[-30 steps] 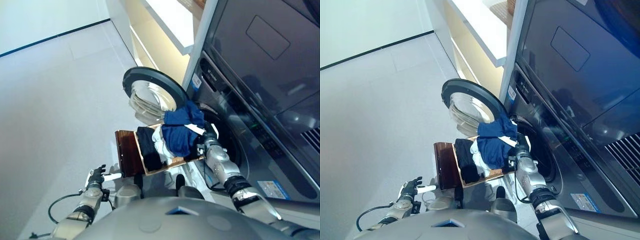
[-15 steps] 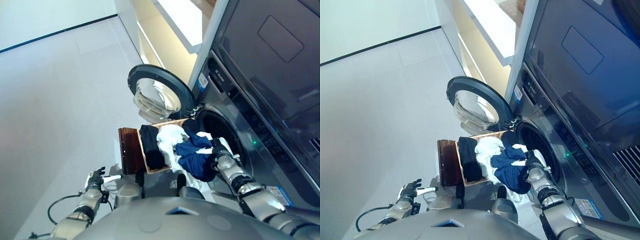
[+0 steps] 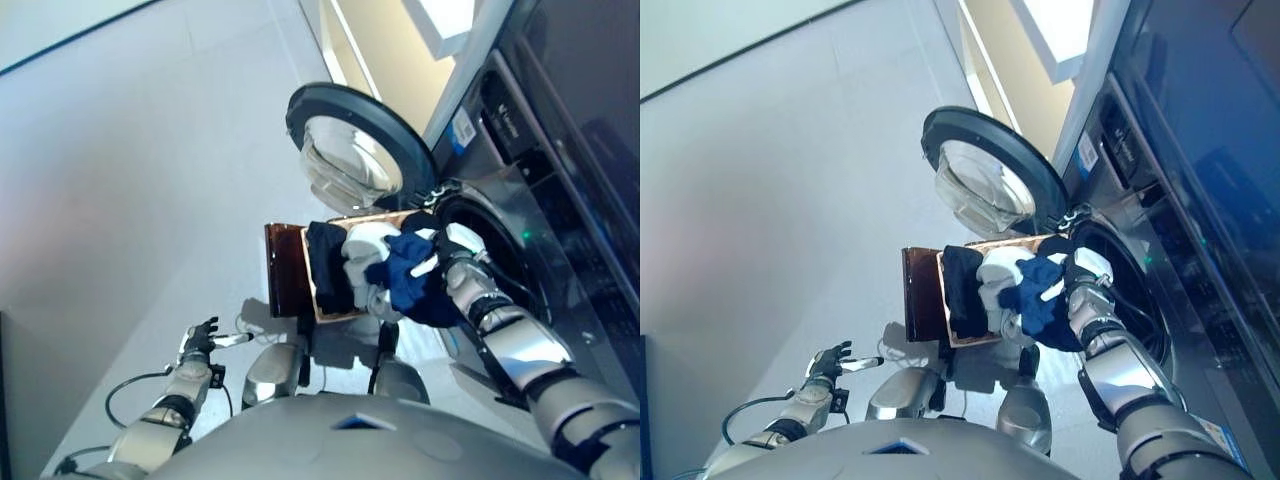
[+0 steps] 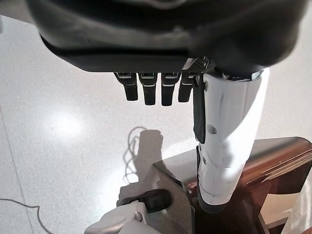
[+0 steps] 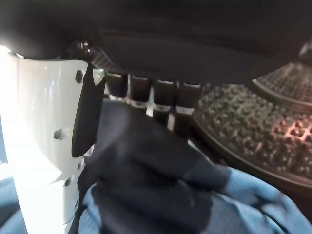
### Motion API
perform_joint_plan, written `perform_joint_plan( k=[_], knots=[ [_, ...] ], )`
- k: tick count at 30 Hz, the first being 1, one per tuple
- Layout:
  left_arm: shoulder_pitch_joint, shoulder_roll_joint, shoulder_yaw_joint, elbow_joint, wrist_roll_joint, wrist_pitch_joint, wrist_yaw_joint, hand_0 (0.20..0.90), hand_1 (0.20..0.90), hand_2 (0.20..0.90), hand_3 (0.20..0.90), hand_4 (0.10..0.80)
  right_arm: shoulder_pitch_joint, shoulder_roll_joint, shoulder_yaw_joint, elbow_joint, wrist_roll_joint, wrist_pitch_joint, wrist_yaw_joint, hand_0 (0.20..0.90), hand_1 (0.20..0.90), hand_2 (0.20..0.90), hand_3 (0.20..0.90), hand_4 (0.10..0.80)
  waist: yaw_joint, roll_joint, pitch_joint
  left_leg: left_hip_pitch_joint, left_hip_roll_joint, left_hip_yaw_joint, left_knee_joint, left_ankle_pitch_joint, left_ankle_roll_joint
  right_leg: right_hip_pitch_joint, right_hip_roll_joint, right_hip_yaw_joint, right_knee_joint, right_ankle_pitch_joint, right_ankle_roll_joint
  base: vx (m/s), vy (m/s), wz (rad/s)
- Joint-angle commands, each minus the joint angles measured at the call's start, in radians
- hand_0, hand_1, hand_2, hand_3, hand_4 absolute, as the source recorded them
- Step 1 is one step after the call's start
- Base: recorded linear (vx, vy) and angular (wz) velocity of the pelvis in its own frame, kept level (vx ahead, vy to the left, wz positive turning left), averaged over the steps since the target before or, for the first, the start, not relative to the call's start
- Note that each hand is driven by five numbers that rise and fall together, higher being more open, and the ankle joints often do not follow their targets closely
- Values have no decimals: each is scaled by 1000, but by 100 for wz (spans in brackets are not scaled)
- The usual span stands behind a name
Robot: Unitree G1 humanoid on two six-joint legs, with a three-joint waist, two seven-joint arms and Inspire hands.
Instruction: Pick up the clothes and place them into the washing machine
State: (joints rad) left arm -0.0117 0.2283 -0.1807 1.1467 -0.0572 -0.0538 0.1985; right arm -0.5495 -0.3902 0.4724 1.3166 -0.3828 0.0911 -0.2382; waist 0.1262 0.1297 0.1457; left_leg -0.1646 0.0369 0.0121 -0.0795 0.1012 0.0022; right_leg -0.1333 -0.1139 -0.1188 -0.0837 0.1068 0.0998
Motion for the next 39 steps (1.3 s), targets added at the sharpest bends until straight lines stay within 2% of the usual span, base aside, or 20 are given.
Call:
perform_joint_plan(
  k=[1, 6, 16, 22, 25, 29, 30, 39],
  knots=[
    [-78, 45, -56, 23, -17, -39, 34, 900, 900, 900, 900, 800, -122, -41, 35, 12, -8, 7, -42, 900, 900, 900, 900, 800, 20, -33, 8, 2, -8, -4, -8, -2, -90, 6, -64, 32, 10, -8, 53, 10, 1, 5],
    [-78, 41, -47, 47, 1, -29, 30, 900, 900, 900, 900, 800, -91, -23, 37, -27, -3, 0, -43, 900, 900, 900, 900, 800, 6, -45, 1, 32, 0, 2, -8, -16, -88, 36, -59, 37, 6, -20, 52, 26, -9, -1],
    [-77, 50, -29, 86, 50, -7, 1, 900, 900, 900, 900, 800, 23, 7, 19, -53, -29, 6, -5, 900, 900, 900, 900, 800, -13, -100, -32, 102, 18, 13, -8, -44, -87, 102, -53, 37, -1, -35, 50, 36, -32, -4],
    [-77, 62, -19, 104, 64, -1, -4, 900, 900, 900, 900, 800, 46, 13, 13, -39, -36, 10, 3, 900, 900, 900, 900, 800, -12, -102, -29, 103, 20, 14, -8, -44, -87, 103, -52, 39, -3, -35, 50, -15, -12, -4],
    [-77, 65, -13, 105, 64, -2, -5, 900, 900, 900, 900, 800, 52, 7, 11, -37, -41, 12, 7, 900, 900, 900, 900, 800, -16, -93, -19, 92, 19, 14, -8, -39, -89, 89, -54, 39, -2, -30, 50, -71, -2, -3],
    [-91, 72, -13, 95, 42, -4, 0, 900, 900, 900, 900, 800, 19, -22, 16, -35, -39, 21, 9, 900, 900, 900, 900, 800, -17, -66, 20, 48, 13, 9, -8, -21, -92, 39, -59, 41, 4, -12, 51, -150, 20, 1],
    [-101, 75, -18, 86, 23, -8, 4, 900, 900, 900, 900, 800, -13, -40, 18, -28, -30, 26, 6, 900, 900, 900, 900, 800, -16, -48, 40, 16, 6, 8, -8, -6, -94, 3, -62, 44, 8, 1, 50, -124, 24, 4],
    [-122, 63, -45, 57, -37, -19, 19, 900, 900, 900, 900, 800, -131, -81, 31, 32, -11, 51, -8, 900, 900, 900, 900, 800, -5, 11, 67, -73, -11, 16, -8, 25, -99, -96, -70, 63, 17, 25, 49, -65, 22, 1]
  ],
)
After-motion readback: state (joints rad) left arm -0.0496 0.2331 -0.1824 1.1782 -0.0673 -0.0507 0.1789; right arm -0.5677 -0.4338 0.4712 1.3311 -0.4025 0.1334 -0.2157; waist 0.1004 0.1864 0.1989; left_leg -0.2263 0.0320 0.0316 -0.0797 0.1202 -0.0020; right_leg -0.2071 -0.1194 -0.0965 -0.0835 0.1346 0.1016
